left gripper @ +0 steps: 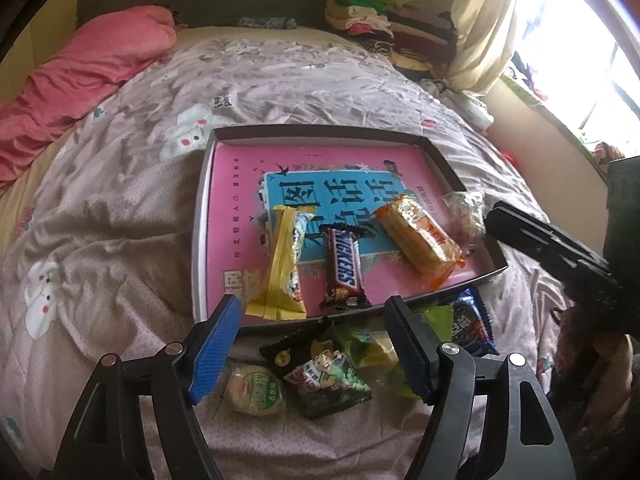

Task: Organize snacks
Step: 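Withdraw both open tools from the tray toward the snack pile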

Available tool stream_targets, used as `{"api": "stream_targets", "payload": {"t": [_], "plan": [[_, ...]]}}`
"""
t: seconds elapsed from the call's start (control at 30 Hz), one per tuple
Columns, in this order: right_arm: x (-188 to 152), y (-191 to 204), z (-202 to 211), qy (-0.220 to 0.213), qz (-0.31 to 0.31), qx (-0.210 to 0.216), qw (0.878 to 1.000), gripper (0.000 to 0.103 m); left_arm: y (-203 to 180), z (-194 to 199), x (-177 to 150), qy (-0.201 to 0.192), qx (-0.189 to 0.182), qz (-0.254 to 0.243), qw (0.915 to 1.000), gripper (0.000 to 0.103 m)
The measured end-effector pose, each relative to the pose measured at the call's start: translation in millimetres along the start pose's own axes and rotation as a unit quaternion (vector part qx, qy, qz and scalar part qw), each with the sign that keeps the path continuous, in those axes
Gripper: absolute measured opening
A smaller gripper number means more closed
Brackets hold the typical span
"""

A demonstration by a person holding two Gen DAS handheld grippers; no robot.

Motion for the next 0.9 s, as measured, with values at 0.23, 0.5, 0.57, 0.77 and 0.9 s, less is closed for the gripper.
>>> {"api": "stream_targets", "payload": {"t": [0.23,0.5,0.57,0.77,0.9], "plan": [[0,2,1,0.000,0.002,-0.001,1.000,0.068,0,-3,-7,0.012,0.000,0.002,0.9999,0.076],[-1,3,2,0.000,0.007,-0.001,1.000,0.070,-2,-8,-18,0.032,0.000,-0.009,0.9994,0.076],[-2,4,2,0.001,0.008,0.000,1.000,0.070,-3,-8,-20,0.033,-0.002,-0.012,0.9994,0.076],[-4,5,1,0.006,0.007,-0.002,1.000,0.071,-7,-9,-25,0.040,-0.004,-0.022,0.9989,0.076],[-6,5,0,0.009,0.005,-0.002,1.000,0.071,-10,-10,-27,0.045,-0.006,-0.029,0.9986,0.076]]}}
Point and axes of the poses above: each gripper's, at about its wrist camera, not at the fingertips, and z roughly against the way its jaws point, y to its left, x to its top, the point moved 1 cm from there along -z, roughly the way its jaws point, and after that the axes turned 2 degrees about z, right-handed, at the moved point
